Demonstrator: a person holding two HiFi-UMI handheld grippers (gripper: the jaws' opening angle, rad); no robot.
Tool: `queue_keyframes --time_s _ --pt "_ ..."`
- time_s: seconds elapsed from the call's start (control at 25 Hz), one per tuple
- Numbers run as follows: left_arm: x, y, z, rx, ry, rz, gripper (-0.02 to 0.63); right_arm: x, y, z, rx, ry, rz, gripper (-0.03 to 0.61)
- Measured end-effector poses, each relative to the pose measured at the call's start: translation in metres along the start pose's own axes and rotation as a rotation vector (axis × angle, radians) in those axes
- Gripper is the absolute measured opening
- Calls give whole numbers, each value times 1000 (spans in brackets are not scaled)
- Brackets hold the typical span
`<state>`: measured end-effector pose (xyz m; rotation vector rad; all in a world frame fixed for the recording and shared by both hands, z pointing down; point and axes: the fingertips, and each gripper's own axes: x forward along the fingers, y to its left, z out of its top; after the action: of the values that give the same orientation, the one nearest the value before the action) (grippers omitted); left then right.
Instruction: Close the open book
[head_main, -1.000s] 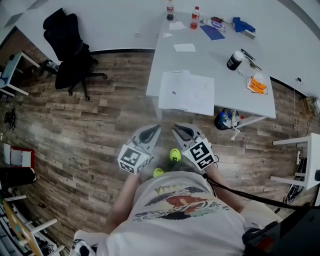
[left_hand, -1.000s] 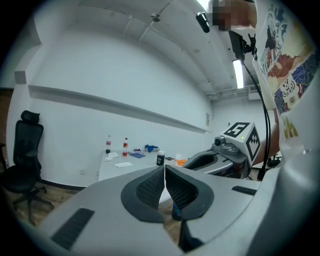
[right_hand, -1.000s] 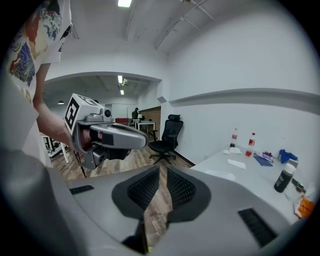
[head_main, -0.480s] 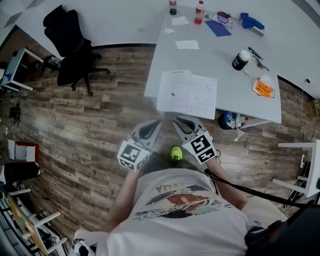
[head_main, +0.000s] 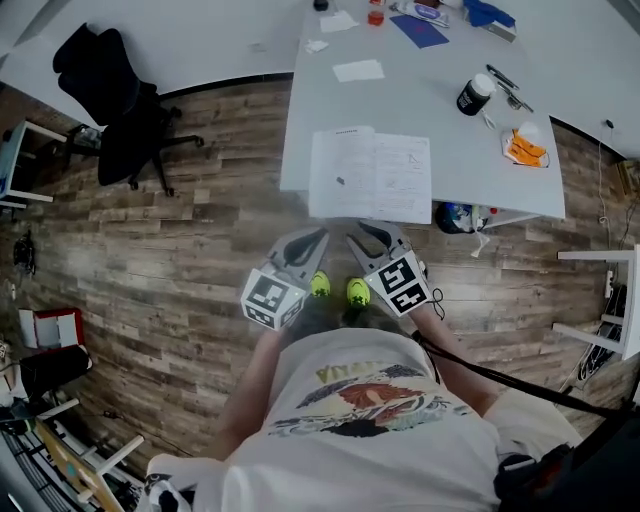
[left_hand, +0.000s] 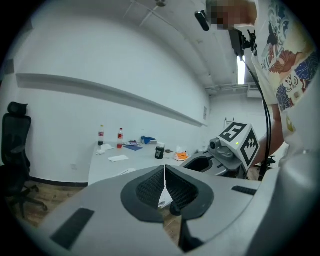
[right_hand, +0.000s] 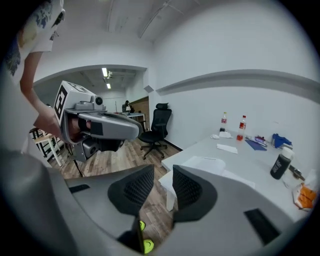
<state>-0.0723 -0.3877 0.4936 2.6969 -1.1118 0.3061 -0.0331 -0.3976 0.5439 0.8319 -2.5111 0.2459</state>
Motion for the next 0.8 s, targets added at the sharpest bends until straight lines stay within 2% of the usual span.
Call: queue_keyframes --time_s 0.2,0.32,0.48,0.8 --pt "13 17 -7 -4 16 -67 14 21 -13 -11 -29 71 -54 110" --pt "18 25 -14 0 24 -91 14 33 -15 -12 -16 67 -64 123" --pt "23 41 -24 -11 29 -108 14 55 -13 -10 2 55 -56 123" --pt "40 74 -61 -40 61 -123 14 101 -21 -39 -68 159 -80 124"
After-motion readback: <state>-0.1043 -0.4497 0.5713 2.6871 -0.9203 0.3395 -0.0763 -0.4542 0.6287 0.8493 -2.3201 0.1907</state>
